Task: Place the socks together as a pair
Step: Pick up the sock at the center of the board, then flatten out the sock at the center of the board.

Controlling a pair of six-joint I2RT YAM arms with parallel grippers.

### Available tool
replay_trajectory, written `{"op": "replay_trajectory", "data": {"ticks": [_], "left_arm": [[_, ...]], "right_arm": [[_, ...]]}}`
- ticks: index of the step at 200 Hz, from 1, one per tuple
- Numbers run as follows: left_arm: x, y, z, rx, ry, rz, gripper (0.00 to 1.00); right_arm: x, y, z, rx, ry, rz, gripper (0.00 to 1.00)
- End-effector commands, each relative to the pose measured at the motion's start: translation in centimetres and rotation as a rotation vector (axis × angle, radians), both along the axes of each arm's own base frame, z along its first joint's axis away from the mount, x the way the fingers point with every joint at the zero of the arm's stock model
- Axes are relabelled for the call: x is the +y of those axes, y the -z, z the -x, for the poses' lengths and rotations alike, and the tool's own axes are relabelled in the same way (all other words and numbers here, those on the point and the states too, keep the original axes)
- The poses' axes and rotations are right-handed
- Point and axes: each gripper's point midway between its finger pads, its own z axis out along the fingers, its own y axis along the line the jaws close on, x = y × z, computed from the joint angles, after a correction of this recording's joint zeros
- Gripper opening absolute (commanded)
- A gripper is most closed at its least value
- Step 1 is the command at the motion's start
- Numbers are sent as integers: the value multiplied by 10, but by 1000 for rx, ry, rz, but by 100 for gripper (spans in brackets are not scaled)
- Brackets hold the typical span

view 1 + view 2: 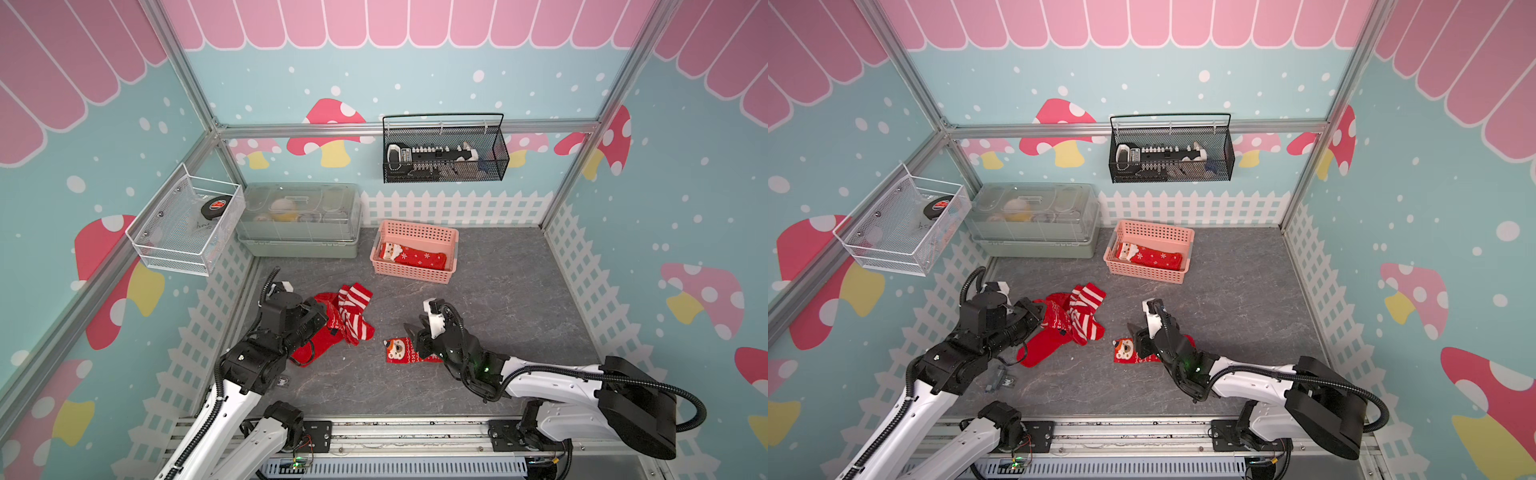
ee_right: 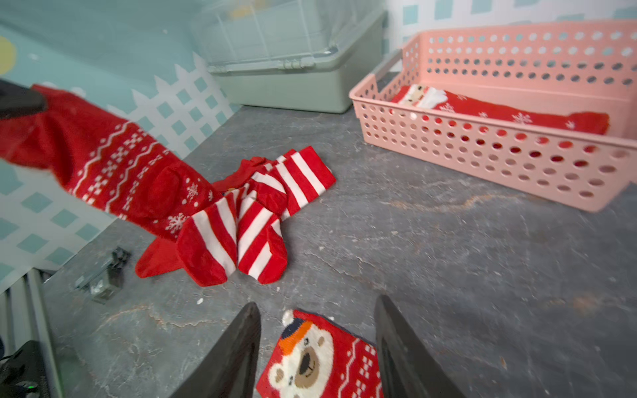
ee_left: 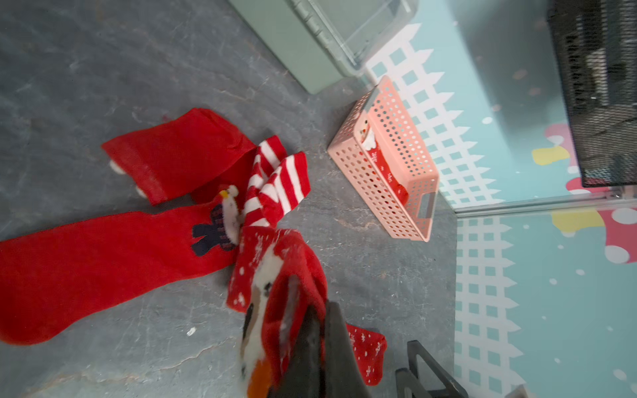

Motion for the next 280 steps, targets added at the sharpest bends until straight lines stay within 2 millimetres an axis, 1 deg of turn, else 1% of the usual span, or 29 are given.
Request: {"op": "replay_trajectory", "data": {"ticks": [1, 33, 56, 60, 65, 74, 88, 109, 137, 141, 150, 181, 200, 219, 233, 252, 271, 280], "left_arm": [[-7, -38, -9, -92, 57, -25, 0], [-9, -74, -14, -157, 56, -4, 0], [-13, -91, -12, -185, 66, 40, 0], [-15, -94, -11, -189, 72, 48, 0], [-17, -95, -10, -190, 78, 60, 0], [-19, -96, -8, -183, 78, 82, 0], [-20, -96, -7, -177, 72, 112, 0], [-25, -94, -4, -157, 68, 155, 0], [-28, -88, -6, -114, 35, 227, 0], [-36, -88, -3, -106, 63, 235, 0], [-41, -88, -4, -96, 70, 252, 0], [-54, -88, -3, -66, 89, 286, 0], [-59, -83, -3, -46, 87, 294, 0], [-62, -78, -2, -28, 89, 302, 0], [-64, -74, -2, -11, 81, 315, 0], [-66, -73, -1, -1, 88, 321, 0], [-66, -72, -2, 0, 83, 315, 0], [-66, -72, -2, -1, 83, 313, 0]], "right_arm": [[30, -44, 7, -166, -146, -62, 56], [54, -56, 10, -205, -230, -96, 60], [70, -67, 11, -242, -265, -151, 64], [73, -69, 11, -251, -271, -160, 66], [76, -72, 12, -265, -277, -167, 76], [82, -78, 13, -295, -281, -173, 84], [88, -84, 11, -351, -270, -149, 86], [99, -87, 8, -446, -236, -62, 87], [105, -93, -2, -580, -164, 18, 87], [106, -94, -3, -599, -158, 25, 87], [105, -98, -7, -635, -130, 33, 88], [113, -108, -12, -708, -101, 67, 88], [116, -113, -16, -723, -75, 82, 88], [116, -117, -21, -747, -37, 110, 86], [115, -119, -24, -763, -15, 129, 81], [118, -119, -21, -779, -31, 147, 69], [120, -118, -16, -776, -65, 140, 51], [122, -117, -13, -772, -88, 142, 44]]}}
